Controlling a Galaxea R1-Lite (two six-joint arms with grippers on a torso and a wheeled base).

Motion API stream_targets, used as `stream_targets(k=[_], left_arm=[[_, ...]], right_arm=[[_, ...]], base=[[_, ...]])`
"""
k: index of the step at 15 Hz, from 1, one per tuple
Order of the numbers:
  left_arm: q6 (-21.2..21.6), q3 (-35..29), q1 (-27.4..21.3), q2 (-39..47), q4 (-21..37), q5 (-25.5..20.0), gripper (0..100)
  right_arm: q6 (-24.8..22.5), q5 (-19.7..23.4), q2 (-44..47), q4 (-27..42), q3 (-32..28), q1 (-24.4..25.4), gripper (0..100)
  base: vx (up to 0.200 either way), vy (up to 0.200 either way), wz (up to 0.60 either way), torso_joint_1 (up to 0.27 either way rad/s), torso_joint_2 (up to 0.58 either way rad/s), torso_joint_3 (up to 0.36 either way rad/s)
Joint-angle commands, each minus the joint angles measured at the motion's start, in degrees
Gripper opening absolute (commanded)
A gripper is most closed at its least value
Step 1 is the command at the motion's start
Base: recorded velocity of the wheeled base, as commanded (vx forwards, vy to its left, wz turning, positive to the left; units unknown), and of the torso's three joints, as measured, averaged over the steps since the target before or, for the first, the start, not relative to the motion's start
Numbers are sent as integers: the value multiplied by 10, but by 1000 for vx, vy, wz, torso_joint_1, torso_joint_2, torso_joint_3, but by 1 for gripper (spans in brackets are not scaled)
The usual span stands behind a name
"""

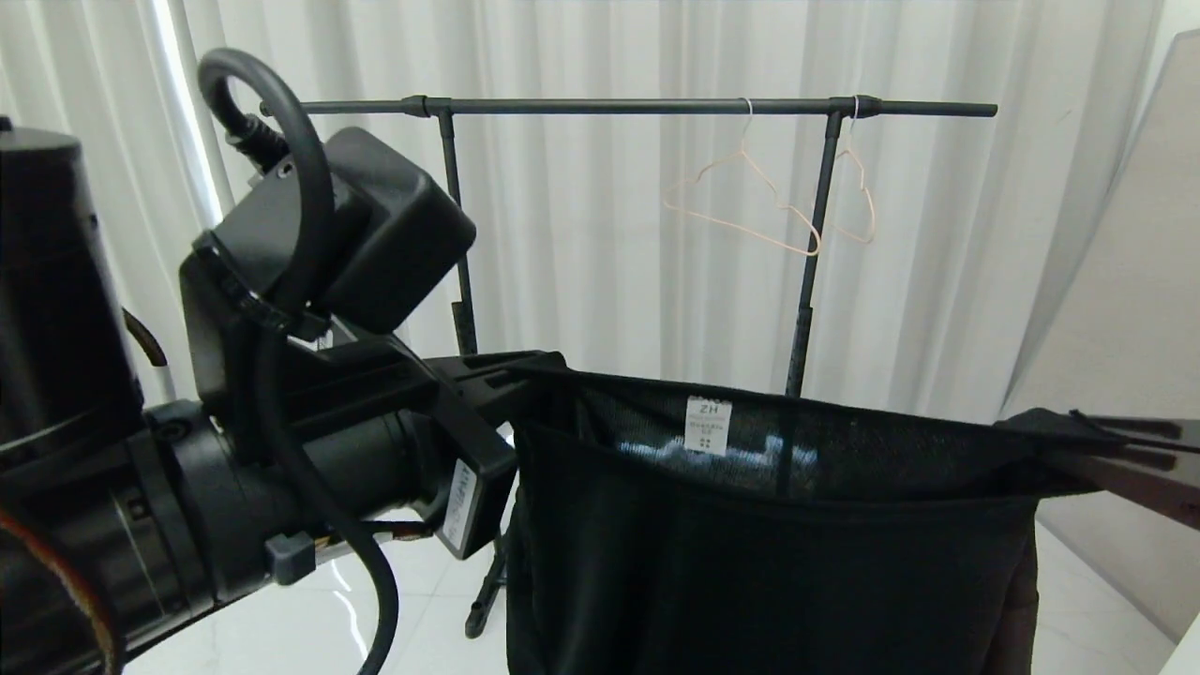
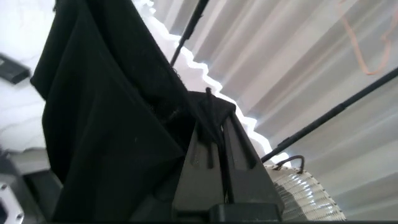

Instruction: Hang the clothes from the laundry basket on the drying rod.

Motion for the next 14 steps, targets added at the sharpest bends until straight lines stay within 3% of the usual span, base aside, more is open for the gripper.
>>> stream_targets(k=[1,5,9,14], left_arm=[[0,-17,26,4,0,0,0],[3,-18,27,4,0,0,0],[5,-21,29,2,0,1,0],[7,-85,64,18,0,0,0]], right_arm=[[0,1,27,-1,-31,-25,0],[0,1,62,-2,-80,-31,0],[0,1,69,-2,-86,-38,0],[1,1,94,-2,-128,-56,0]], base=[[0,0,0,0,0,0],[0,0,0,0,0,0],[0,0,0,0,0,0],[0,0,0,0,0,0]])
